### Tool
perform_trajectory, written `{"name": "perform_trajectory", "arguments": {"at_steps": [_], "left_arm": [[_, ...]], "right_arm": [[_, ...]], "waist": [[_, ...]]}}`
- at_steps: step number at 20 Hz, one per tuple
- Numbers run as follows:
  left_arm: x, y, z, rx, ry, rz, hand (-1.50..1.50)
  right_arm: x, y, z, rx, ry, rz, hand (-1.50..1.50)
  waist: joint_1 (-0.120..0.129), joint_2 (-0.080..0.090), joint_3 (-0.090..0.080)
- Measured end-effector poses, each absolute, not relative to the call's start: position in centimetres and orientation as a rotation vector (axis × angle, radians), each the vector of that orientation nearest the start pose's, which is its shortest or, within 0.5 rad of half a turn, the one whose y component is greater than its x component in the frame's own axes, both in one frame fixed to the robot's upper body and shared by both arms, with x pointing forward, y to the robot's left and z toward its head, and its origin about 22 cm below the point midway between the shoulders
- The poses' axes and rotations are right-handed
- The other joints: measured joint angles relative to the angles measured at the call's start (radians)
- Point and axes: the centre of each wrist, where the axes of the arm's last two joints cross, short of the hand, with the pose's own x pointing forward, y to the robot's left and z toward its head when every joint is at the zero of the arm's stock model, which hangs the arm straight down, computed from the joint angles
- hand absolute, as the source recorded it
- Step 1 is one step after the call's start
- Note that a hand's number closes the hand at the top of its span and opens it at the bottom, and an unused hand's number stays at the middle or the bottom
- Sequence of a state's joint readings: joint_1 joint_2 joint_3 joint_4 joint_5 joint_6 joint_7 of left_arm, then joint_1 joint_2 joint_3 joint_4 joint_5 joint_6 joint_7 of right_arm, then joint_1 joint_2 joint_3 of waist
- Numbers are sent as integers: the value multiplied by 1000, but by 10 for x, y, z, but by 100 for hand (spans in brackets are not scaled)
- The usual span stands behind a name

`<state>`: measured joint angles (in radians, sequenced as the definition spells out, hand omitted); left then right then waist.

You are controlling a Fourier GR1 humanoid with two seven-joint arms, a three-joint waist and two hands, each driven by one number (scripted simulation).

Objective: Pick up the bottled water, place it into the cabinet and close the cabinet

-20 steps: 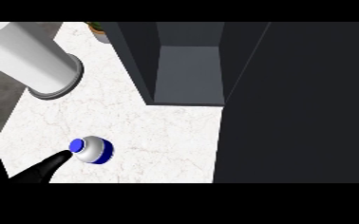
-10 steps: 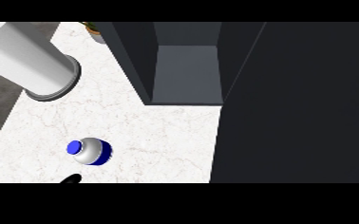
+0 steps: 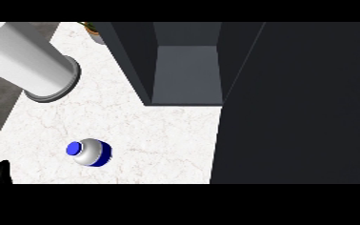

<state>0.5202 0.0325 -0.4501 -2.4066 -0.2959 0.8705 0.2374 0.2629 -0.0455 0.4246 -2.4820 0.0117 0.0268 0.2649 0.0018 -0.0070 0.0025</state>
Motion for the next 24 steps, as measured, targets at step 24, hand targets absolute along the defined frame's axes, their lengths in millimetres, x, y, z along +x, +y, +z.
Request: {"name": "perform_trajectory", "arguments": {"at_steps": [24], "left_arm": [[97, 198, 104, 627, -1625, 603, -150]], "right_arm": [[113, -164, 165, 374, -1931, 180, -150]], "waist": [[-7, 3, -3]]}}
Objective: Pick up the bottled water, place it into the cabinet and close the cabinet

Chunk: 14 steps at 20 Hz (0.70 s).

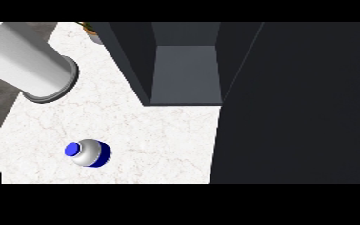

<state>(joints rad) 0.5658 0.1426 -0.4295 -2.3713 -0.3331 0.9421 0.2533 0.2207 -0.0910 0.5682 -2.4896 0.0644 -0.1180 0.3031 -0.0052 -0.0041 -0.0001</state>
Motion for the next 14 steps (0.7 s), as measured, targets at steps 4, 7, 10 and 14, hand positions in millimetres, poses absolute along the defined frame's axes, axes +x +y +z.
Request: {"name": "perform_trajectory", "arguments": {"at_steps": [4, 7, 10, 14], "left_arm": [[103, 203, 103, 645, -1645, 614, -150], [112, 209, 99, 656, -1641, 632, -150], [118, 212, 91, 672, -1632, 646, -150], [134, 220, 77, 691, -1606, 651, -150]], "right_arm": [[111, -164, 165, 368, -1925, 189, -150], [110, -163, 165, 369, -1925, 191, -150], [109, -163, 163, 359, -1928, 191, -150], [106, -158, 163, 378, -1916, 184, -150]], "waist": [[0, 0, -1], [-1, 0, -1], [0, 0, -1], [-3, 0, -1]]}}
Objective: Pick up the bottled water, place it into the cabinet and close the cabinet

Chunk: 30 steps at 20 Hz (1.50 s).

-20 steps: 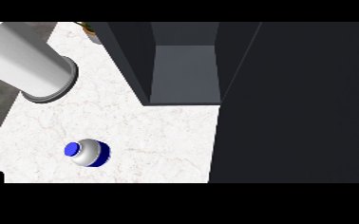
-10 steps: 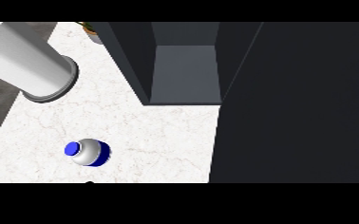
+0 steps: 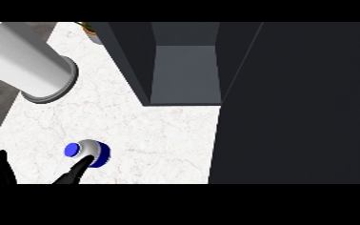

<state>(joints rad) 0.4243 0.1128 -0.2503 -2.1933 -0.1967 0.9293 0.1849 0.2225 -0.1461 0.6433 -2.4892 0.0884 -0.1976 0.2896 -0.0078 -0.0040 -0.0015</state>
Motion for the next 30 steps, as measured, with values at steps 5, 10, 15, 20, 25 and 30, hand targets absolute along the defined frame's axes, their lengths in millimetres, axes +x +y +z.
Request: {"name": "perform_trajectory", "arguments": {"at_steps": [5, 10, 15, 20, 25, 30], "left_arm": [[143, 223, 50, 687, -1575, 635, -150], [149, 229, 25, 667, -1555, 618, -150], [153, 234, -3, 640, -1546, 605, -150], [167, 238, -27, 614, -1542, 611, -150], [173, 236, -50, 604, -1537, 614, -150], [175, 236, -73, 602, -1523, 626, -150]], "right_arm": [[107, -158, 162, 362, -1924, 186, -150], [108, -157, 165, 352, -1919, 184, -150], [109, -156, 166, 342, -1925, 177, -150], [108, -155, 166, 340, -1922, 194, -150], [109, -155, 167, 330, -1928, 193, -150], [106, -153, 165, 336, -1921, 194, -150]], "waist": [[3, 0, 0], [4, 0, -1], [3, 0, 0], [0, 1, 0], [1, 1, 0], [0, 1, 0]]}}
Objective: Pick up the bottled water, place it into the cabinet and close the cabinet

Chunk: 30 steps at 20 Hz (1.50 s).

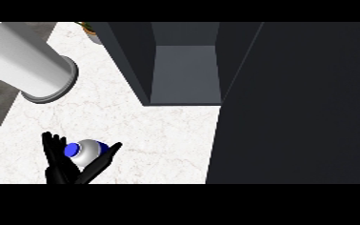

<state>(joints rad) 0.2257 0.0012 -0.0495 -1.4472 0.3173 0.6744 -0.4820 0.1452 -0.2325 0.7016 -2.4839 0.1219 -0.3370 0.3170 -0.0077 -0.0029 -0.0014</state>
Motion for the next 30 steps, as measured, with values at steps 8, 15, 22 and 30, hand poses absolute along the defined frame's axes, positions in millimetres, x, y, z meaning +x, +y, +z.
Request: {"name": "perform_trajectory", "arguments": {"at_steps": [8, 15, 22, 30], "left_arm": [[171, 231, -109, 632, -1507, 641, -150], [166, 237, -134, 634, -1502, 672, -150], [168, 236, -150, 589, -1541, 704, -150], [173, 237, -155, 524, -1594, 758, 150]], "right_arm": [[105, -154, 163, 322, -1931, 210, -150], [108, -154, 164, 309, -1939, 216, -150], [105, -153, 163, 315, -1923, 210, -150], [106, -153, 164, 310, -1926, 205, -150]], "waist": [[0, 0, 0], [3, 1, 0], [1, 1, 0], [1, 1, 1]]}}
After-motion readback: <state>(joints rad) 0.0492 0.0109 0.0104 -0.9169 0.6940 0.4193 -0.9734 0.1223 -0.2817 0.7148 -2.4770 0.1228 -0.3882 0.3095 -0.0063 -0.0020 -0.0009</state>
